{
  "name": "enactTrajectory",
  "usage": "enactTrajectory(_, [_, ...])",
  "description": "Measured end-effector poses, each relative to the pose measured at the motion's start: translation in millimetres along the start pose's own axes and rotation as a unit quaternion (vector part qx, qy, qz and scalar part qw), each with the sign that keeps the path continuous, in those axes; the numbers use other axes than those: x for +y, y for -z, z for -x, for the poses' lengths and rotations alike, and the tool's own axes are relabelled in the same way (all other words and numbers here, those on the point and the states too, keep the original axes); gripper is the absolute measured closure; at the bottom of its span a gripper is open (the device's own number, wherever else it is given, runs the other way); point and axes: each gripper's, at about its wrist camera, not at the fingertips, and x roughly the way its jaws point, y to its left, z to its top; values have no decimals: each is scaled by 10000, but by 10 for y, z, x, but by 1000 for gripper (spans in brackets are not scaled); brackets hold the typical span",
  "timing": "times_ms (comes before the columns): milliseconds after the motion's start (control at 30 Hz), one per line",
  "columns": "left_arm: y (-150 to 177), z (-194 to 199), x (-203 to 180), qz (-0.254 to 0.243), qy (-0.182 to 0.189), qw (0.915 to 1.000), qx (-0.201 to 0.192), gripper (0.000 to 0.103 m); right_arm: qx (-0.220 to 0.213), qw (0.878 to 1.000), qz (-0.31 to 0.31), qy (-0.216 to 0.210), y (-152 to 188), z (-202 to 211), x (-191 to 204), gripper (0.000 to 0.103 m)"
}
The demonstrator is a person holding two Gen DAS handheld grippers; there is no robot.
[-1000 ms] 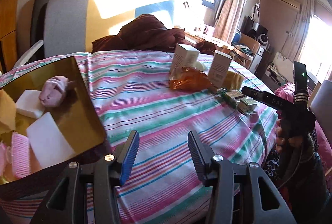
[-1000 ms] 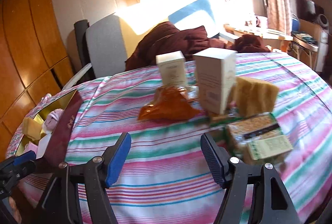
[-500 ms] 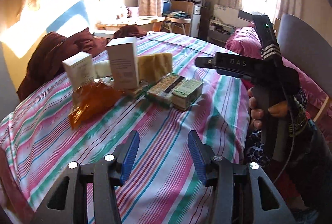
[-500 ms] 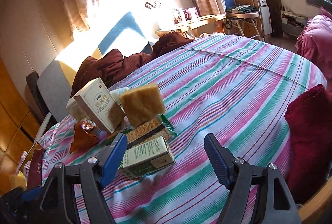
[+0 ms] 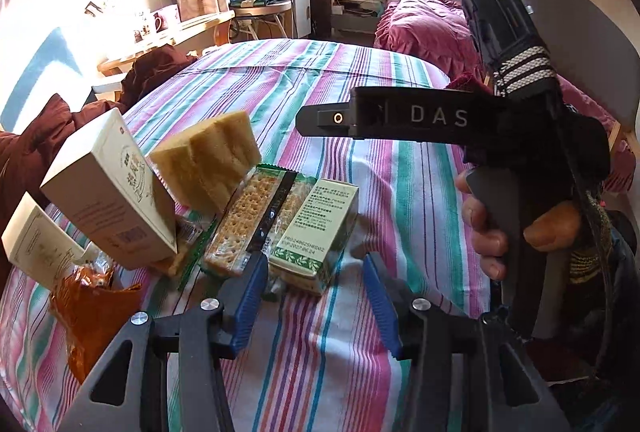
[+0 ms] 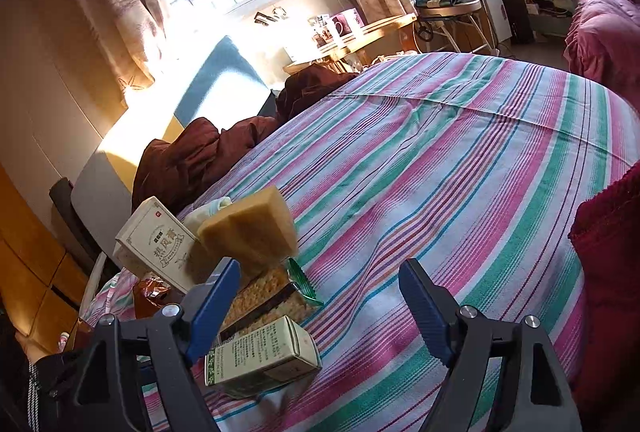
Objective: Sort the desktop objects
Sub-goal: 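Swing both tools back to the pile and grasp a small box with the left gripper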
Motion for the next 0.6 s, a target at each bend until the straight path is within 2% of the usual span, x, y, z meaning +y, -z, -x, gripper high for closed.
enactTrajectory(333, [-59,-222,39,127,274,9995,73,50,42,9997,-229,-76,-17,-125,-144,18])
enactTrajectory(367, [-46,-219,34,166,271,9995,53,54,47,9997,-246,-64,-17,-138,-162,18])
enactTrajectory(400, [-33,-215,28,204,269,9994,33,65,53,9996,-265,-54,-14,-144,-175,18])
enactTrajectory(433, [-20,-212,22,243,267,9993,12,69,59,9996,-279,-53,-12,-148,-186,17])
enactTrajectory(600, [189,-59,73,706,158,9973,-149,72,115,9995,-286,-60,-4,-175,-200,17])
